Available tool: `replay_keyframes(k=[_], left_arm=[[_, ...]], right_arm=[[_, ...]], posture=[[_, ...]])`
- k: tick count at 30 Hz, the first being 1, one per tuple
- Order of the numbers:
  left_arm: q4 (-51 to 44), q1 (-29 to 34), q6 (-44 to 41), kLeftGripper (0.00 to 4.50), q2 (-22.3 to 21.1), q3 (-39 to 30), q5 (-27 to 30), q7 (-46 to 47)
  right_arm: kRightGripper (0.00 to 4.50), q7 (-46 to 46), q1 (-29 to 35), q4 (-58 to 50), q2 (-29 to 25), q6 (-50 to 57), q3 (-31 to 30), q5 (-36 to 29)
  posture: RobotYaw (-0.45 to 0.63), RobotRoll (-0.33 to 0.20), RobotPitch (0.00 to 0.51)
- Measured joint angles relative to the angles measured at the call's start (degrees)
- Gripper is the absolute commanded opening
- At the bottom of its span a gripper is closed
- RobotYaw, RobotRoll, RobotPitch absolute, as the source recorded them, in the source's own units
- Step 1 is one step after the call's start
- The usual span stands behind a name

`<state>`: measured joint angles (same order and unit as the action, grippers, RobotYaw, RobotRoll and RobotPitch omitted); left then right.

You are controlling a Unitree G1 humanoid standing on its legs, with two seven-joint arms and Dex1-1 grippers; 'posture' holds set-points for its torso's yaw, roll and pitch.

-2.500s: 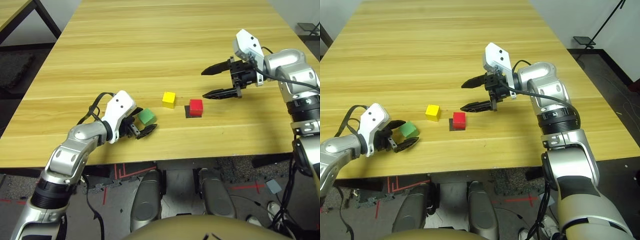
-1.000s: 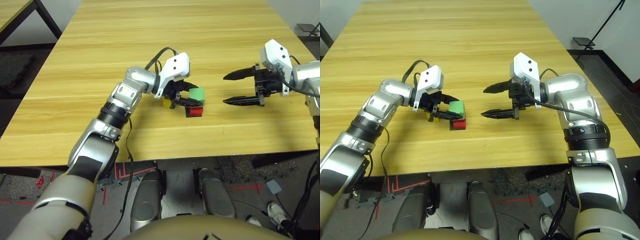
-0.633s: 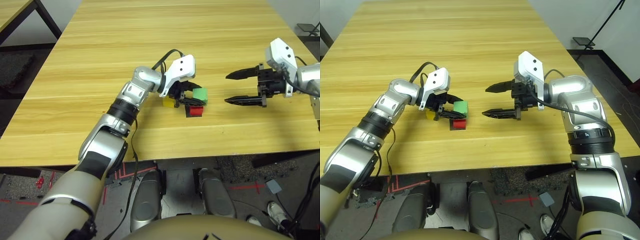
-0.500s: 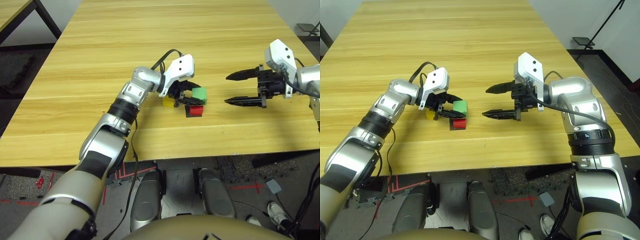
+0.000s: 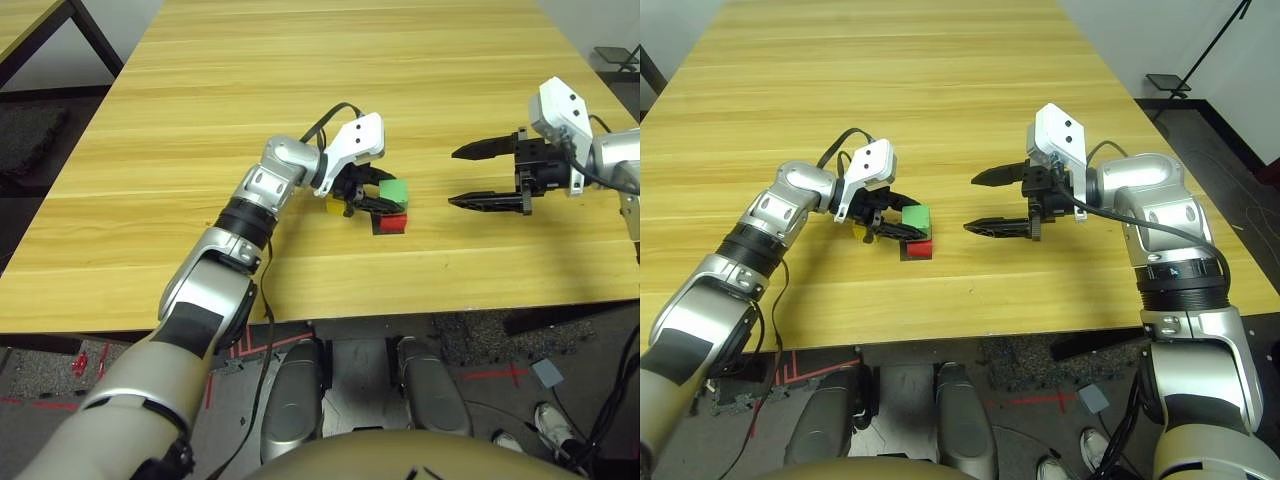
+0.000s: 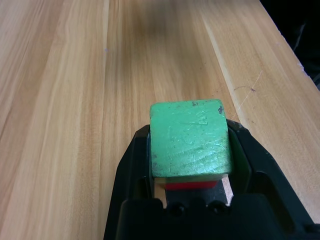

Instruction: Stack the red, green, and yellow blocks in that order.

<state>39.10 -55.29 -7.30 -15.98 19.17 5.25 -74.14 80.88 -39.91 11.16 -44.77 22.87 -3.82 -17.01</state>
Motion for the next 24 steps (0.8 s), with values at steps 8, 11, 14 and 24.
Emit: replay_keyframes(k=[8,11,14,24], left_arm=[[-1.62,0.12,-1.51,2.1,0.73,-0.1,0.0,-0.23],[-1.62,0.44,-1.69,2.1,0.75,-0.1,-0.08,-0.2],[-1.62,0.76,-1.69,2.1,0.63,-0.08,-0.21,-0.21],[-1.59,0.87,-1.38,3.09,0.29,0.02,-0.88,-0.26]], right_arm=[[4.5,-0.92,0.25,-0.06,-0.23,0.71,0.04,0.0],[4.5,-1.07,0.28,-0.24,-0.23,0.92,0.04,-0.02],[4.5,-1.46,0.33,-0.89,-0.23,1.31,0.05,-0.06],[4.5,-1.79,0.32,-1.07,-0.2,1.66,0.04,-0.09]], posture=[[0.14,-0.038,0.143],[0.14,-0.036,0.14],[0.15,-0.036,0.138],[0.16,-0.043,0.129]])
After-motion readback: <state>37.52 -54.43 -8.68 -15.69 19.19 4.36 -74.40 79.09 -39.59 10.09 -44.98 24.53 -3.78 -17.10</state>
